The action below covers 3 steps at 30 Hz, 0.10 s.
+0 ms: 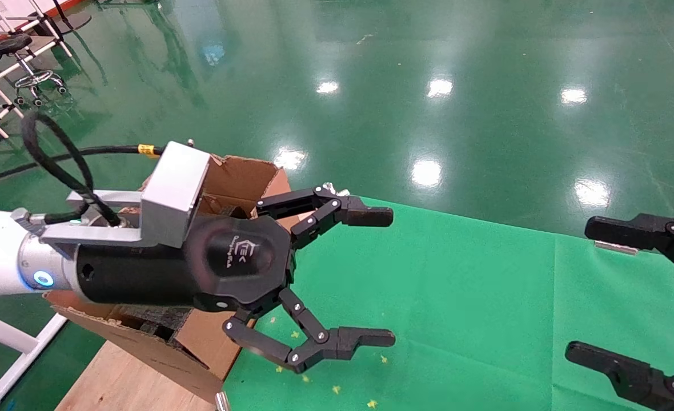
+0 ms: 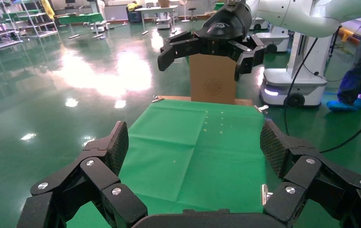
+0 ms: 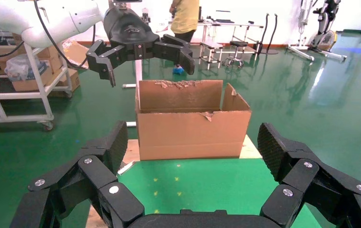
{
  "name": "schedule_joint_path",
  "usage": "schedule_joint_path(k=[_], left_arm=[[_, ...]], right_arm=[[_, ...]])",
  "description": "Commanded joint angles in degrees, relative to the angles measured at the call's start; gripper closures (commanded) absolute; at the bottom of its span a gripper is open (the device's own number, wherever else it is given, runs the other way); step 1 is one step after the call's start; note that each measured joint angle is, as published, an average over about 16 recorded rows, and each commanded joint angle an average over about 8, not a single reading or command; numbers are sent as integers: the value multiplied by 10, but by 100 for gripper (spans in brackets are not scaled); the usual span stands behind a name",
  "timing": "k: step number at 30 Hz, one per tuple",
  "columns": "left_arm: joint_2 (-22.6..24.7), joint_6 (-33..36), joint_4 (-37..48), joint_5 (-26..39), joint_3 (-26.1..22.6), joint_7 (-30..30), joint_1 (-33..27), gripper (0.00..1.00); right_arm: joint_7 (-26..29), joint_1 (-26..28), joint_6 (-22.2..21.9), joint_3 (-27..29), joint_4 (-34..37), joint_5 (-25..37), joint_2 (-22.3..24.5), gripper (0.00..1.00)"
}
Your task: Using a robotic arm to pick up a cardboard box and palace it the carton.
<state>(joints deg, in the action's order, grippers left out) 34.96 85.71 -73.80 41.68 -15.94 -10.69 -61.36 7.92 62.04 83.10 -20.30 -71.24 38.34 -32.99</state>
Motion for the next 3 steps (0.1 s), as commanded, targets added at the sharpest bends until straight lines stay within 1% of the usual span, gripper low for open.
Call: schedule_joint_path(k=[1, 3], left_arm=[[0, 0, 1, 1, 0, 0, -1, 0], [0, 0, 1, 1, 0, 0, -1, 0]], right_arm=[[0, 0, 0, 0, 0, 0, 0, 0], [0, 0, 0, 0, 0, 0, 0, 0]])
